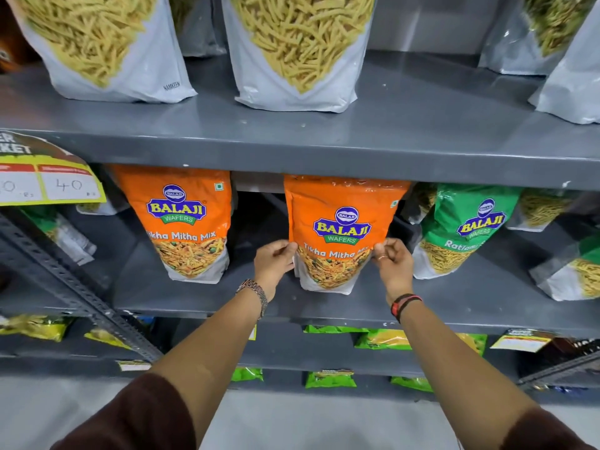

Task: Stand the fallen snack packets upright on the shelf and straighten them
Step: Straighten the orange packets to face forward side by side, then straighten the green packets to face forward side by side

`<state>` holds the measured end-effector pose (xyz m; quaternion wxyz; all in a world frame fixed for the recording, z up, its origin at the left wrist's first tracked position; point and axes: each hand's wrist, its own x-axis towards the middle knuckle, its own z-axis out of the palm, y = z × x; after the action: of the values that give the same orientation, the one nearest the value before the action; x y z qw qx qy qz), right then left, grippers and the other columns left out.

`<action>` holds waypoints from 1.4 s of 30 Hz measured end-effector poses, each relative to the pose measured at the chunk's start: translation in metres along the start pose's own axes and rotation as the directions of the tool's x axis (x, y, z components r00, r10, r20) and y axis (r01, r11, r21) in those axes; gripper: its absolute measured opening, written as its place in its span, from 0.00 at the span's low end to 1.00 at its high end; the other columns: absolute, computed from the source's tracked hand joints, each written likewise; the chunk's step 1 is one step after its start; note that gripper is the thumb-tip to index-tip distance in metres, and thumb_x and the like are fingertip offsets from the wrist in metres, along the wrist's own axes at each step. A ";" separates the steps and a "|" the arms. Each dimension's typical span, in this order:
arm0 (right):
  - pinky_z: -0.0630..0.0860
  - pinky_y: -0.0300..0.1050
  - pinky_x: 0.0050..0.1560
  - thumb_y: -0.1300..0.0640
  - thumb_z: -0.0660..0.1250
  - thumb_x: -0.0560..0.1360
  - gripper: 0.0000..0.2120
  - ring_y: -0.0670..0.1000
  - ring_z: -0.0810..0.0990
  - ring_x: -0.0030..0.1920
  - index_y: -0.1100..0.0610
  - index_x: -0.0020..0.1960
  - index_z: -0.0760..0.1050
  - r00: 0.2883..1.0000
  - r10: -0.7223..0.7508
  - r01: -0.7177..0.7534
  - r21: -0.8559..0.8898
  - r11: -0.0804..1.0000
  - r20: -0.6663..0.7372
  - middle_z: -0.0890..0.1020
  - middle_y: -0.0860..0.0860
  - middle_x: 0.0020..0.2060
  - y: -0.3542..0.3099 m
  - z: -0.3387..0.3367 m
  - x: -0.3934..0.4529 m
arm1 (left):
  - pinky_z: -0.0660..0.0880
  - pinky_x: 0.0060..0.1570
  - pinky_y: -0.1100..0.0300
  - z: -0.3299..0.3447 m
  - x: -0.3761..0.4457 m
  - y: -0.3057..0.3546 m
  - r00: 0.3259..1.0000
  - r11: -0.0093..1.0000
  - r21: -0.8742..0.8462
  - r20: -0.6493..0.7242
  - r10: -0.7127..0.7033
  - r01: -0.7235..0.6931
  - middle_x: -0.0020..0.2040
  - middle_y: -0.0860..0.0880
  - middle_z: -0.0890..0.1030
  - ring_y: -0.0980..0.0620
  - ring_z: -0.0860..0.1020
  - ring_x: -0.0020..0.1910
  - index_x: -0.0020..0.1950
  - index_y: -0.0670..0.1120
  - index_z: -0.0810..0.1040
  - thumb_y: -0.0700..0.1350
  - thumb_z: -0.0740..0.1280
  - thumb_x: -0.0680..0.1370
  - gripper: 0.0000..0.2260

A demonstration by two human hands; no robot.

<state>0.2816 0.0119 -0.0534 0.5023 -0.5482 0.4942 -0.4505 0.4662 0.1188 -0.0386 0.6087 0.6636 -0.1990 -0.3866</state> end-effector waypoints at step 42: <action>0.72 0.39 0.59 0.70 0.60 0.75 0.23 0.52 0.70 0.62 0.66 0.68 0.62 0.928 -0.017 -0.002 0.050 0.999 0.373 0.70 0.64 0.67 -0.005 -0.240 0.143 | 0.74 0.57 0.63 0.256 -0.054 -0.037 0.950 0.948 0.136 -0.084 0.301 -0.288 0.65 0.37 0.73 0.47 0.74 0.61 0.65 0.35 0.68 0.31 0.64 0.74 0.19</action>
<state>0.0592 -0.1559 -0.0277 0.5988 -0.6131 0.3763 -0.3521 0.2318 -0.0022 -0.0493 0.6273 0.6815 -0.2876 -0.2435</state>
